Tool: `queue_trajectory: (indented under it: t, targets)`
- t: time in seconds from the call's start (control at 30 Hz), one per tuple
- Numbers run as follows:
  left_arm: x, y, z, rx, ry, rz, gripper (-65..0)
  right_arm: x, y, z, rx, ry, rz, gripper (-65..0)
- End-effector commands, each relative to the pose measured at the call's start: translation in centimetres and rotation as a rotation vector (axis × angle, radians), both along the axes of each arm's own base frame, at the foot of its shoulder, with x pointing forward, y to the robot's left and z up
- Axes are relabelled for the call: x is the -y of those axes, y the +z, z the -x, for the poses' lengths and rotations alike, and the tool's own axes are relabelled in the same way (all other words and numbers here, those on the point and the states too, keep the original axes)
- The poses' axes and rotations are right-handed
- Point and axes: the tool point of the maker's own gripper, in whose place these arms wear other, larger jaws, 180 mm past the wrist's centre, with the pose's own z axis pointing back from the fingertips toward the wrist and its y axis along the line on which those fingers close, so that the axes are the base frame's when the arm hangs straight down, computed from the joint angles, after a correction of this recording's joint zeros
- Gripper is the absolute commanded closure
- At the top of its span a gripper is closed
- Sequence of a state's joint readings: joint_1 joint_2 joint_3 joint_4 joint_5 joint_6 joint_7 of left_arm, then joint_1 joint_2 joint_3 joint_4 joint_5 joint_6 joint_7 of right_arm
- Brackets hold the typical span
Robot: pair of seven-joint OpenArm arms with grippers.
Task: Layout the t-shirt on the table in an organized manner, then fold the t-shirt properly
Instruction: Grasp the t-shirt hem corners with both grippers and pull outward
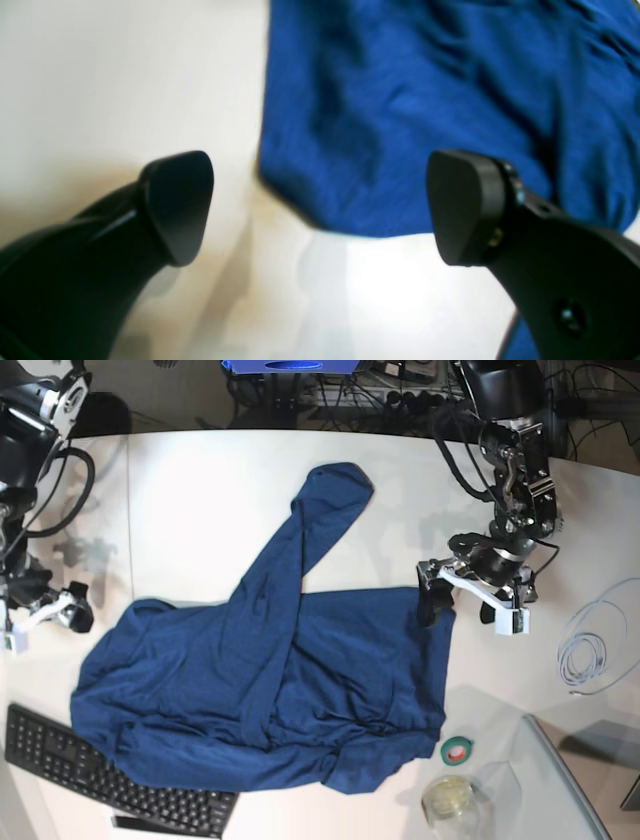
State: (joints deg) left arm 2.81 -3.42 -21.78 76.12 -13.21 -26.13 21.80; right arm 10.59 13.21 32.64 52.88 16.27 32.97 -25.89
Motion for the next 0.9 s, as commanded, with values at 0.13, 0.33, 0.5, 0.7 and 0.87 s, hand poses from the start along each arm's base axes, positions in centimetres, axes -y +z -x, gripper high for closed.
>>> queue_trajectory:
  t: [0.13,0.33,0.5,0.7,0.87]
  targets:
    - [1.6,0.9,0.3,0.048,-0.142,0.045,-65.0,-1.0,0.9,-2.3,0.047,-0.006,-0.049,-45.5]
    - [0.9,-0.9,0.8,0.004,-0.101,0.088,-65.0,-2.6,0.4,-3.3,0.039,-0.001,-0.098,-45.6]
    - [1.2,-1.2,0.7,0.001,-0.11,0.096,-65.0,-3.7,-1.0,-3.0,-0.006,-0.005,-0.149,-45.6]
    - [0.9,-1.3,0.0,-0.002,-0.092,0.107,-6.1,-4.8,-1.3,-3.1,-0.006,0.002,-0.168,-45.6]
    - [1.6,-2.3,-1.0,-0.03,-0.092,0.145,0.0,-5.9,-1.5,-3.1,-0.011,0.015,-0.18,-45.0]
